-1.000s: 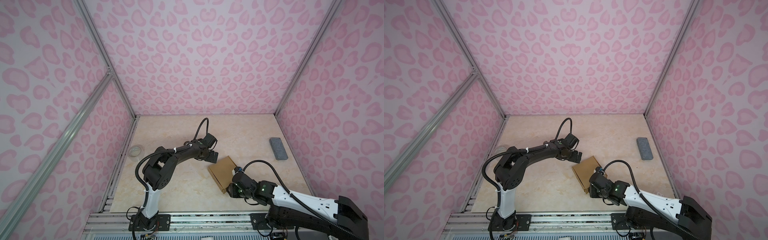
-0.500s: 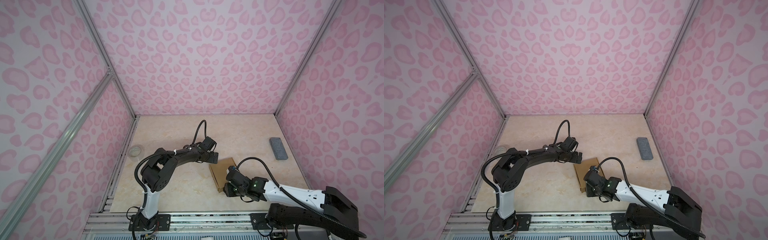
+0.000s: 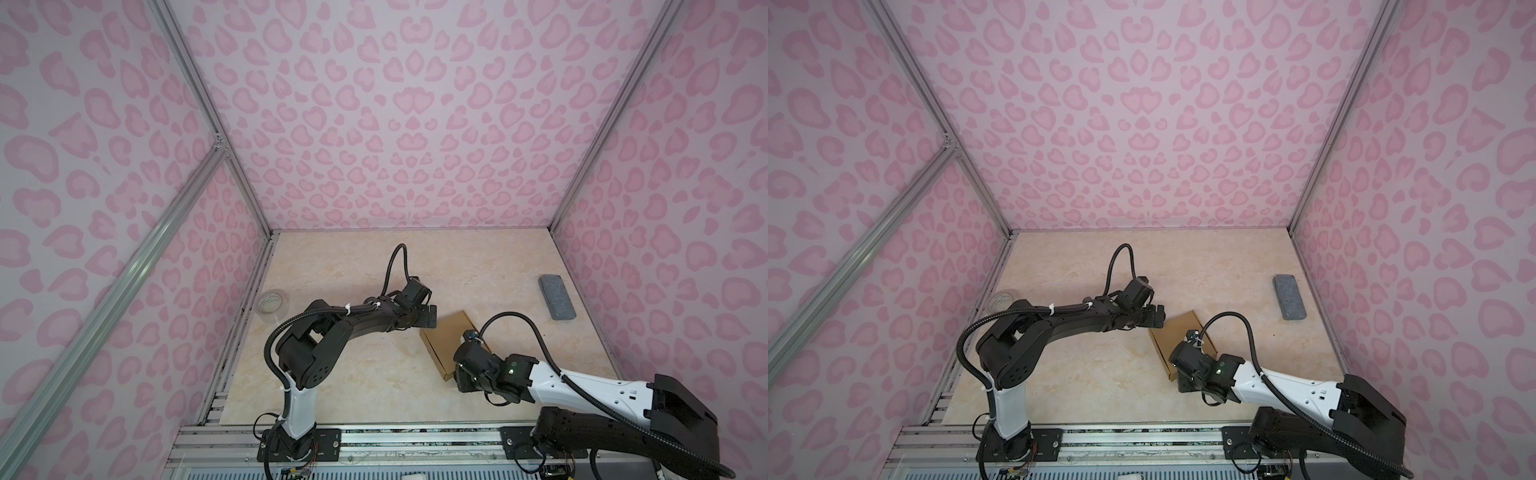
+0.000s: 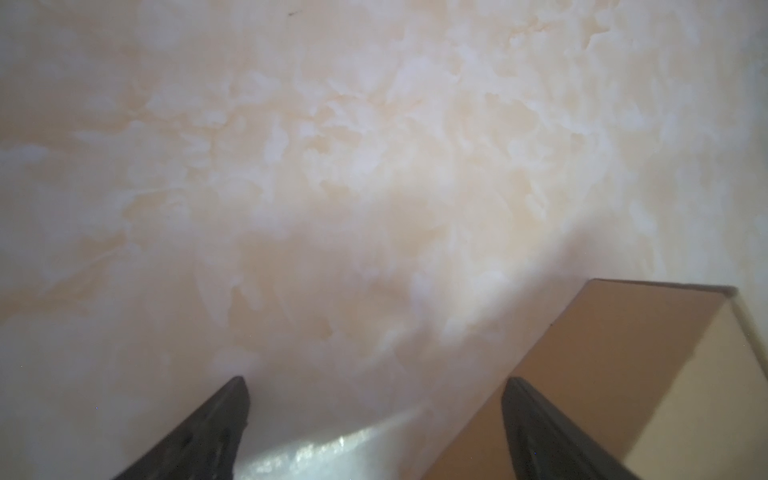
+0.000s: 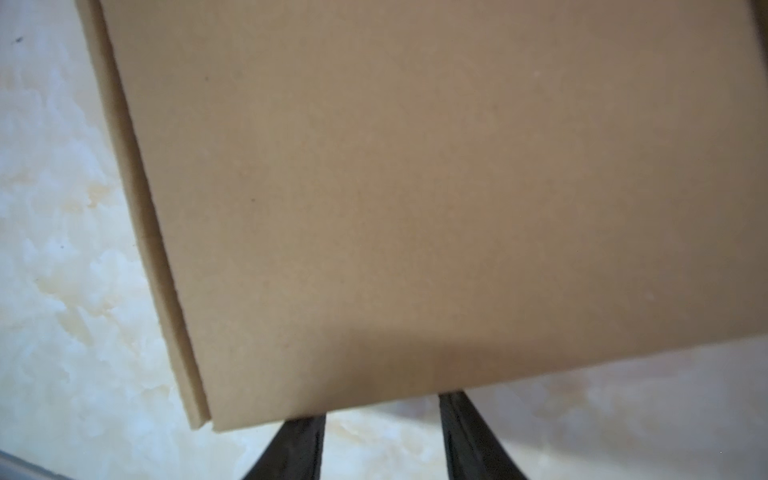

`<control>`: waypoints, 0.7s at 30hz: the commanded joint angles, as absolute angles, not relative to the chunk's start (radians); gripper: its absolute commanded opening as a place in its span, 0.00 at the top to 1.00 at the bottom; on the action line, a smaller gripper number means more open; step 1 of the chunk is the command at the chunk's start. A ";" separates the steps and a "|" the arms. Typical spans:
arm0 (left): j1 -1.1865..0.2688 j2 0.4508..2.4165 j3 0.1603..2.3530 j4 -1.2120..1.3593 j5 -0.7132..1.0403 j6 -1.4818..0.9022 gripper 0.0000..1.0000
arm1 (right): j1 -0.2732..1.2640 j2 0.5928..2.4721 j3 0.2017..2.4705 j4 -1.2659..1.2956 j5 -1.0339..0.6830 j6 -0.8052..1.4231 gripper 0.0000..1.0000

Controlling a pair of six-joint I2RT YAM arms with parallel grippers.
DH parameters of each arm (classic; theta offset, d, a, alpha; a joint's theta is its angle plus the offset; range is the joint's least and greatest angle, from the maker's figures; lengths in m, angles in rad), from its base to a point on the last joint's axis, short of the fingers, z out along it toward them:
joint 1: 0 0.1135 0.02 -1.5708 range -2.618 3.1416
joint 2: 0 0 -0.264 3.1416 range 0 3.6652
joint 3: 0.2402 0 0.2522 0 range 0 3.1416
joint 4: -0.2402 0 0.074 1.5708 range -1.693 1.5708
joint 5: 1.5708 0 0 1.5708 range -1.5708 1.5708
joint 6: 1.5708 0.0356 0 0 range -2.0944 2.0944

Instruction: Fold the paper box

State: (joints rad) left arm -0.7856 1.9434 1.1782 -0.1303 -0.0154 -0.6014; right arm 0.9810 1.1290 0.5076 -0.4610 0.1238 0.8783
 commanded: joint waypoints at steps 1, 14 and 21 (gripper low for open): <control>-0.806 1.949 1.158 -0.290 0.136 -0.602 0.03 | 0.975 1.104 0.486 -0.243 0.302 0.916 0.53; -0.796 1.913 1.176 -0.321 0.107 -0.585 0.01 | 0.948 1.067 0.465 -0.148 0.236 0.874 0.51; -0.736 1.883 1.249 -0.372 0.062 -0.567 0.02 | 0.939 0.992 0.502 -0.294 0.223 0.854 0.50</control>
State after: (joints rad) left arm -0.7456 1.9049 1.2324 -0.2481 -0.0132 -0.6075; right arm 0.9447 1.0054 0.4850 -0.3607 0.1585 0.8600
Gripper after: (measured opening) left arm 0.977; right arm 0.495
